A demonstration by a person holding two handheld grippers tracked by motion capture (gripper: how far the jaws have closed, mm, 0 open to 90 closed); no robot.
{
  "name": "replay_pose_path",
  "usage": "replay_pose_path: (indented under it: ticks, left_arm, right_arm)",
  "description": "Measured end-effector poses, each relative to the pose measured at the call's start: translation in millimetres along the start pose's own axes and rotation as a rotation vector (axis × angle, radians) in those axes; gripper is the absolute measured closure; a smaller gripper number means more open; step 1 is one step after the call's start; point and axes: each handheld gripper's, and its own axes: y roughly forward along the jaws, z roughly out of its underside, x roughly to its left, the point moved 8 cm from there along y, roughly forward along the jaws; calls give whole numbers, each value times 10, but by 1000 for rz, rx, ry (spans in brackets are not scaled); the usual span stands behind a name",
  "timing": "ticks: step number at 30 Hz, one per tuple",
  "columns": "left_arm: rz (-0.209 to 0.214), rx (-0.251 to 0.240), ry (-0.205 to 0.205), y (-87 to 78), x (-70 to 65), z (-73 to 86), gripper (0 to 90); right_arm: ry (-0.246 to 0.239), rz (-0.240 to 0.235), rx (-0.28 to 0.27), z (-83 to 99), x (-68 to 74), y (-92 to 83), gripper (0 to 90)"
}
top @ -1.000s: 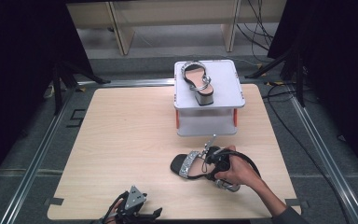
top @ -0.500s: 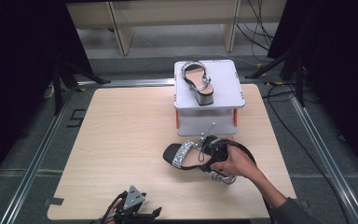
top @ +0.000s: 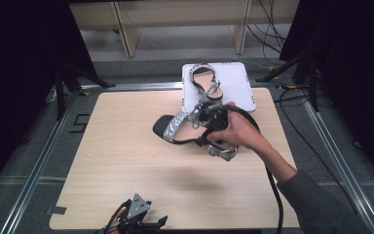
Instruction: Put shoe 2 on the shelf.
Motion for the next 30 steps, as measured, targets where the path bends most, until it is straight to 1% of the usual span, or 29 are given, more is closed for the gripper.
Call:
replay_pose_path:
  ticks: [1,2,3,4,5,6,7,8,9,10,11,12,13,14,15,16,17,18,19,20,22,23,24,25,26,27,28,29,30]
  left_arm:
    - [0,2,2,-2,2,2,252]
    - [-2,2,3,-3,6,4,252]
    - [-2,3,6,-5,9,4,251]
    - [-2,2,3,-5,10,4,251]
    - [0,-8,-13,2,3,-1,251]
    - [2,-9,-15,0,3,-1,251]
    - [2,-6,-9,-4,10,3,251]
    - [0,-4,-8,-8,17,5,251]
    - [-3,-11,-19,-6,15,-1,251]
    - [-4,-9,-17,-10,21,2,251]
    - [-3,-2,-9,-16,28,9,251]
    - [-1,-3,-4,-24,29,7,251]
    - [9,-26,-34,-14,-1,-8,251]
    - [9,-25,-33,-13,-1,-7,251]
    - [11,-23,-33,-13,-5,-5,251]
    - [0,-9,-13,-16,19,5,251]
    - [1,-2,-3,-24,24,9,251]
    - [1,-9,-13,-20,17,2,251]
    - [0,-5,-6,-24,24,6,251]
    - [0,-12,-18,-18,16,0,251]
    - [4,-10,-15,-16,13,2,251]
    - [6,-11,-22,-14,4,1,251]
    - [6,-5,-8,-18,10,5,251]
    - [8,-14,-20,-10,-2,-3,251]
    - [10,-8,-17,-13,-2,0,251]
    - [9,-16,-20,-8,-6,-3,251]
    - [10,-14,-19,-11,-8,-1,251]
    - [19,-17,-20,-14,-19,-2,251]
    - [21,-16,-37,-17,-34,-7,251]
  right_arm:
    - [-5,-4,-21,-87,-24,-79,430]
    - [5,-7,-33,-165,-48,-159,430]
    - [12,-2,-59,-284,-106,-275,429]
    - [24,0,-65,-334,-136,-334,430]
    - [39,-1,-81,-391,-167,-392,429]
    - [44,5,-104,-462,-228,-470,430]
    - [71,3,-125,-535,-304,-562,430]
    - [83,12,-137,-576,-364,-618,430]
    - [111,23,-148,-622,-440,-683,430]
    - [141,35,-157,-661,-524,-738,430]
    - [162,61,-165,-691,-633,-790,430]
    - [207,74,-171,-716,-728,-833,430]
    - [253,79,-177,-731,-829,-872,430]
    - [274,95,-197,-747,-957,-910,430]
    - [322,107,-209,-751,-1070,-941,430]
    - [358,121,-215,-743,-1188,-958,430]
    - [390,137,-212,-722,-1304,-965,430]
    - [425,153,-209,-697,-1419,-965,430]
    - [459,169,-200,-659,-1529,-952,430]
    - [492,188,-193,-618,-1635,-936,430]
    - [565,220,-170,-526,-1830,-882,430]
    - [604,223,-149,-477,-1899,-853,430]
    - [625,250,-131,-424,-1982,-810,430]
    - [660,269,-109,-367,-2063,-754,430]
    - [680,282,-100,-335,-2110,-723,430]
    - [711,283,-107,-288,-2184,-669,430]
    - [741,275,-105,-264,-2211,-640,429]
    - [760,272,-102,-231,-2256,-599,430]
    - [786,278,-91,-198,-2289,-566,430]
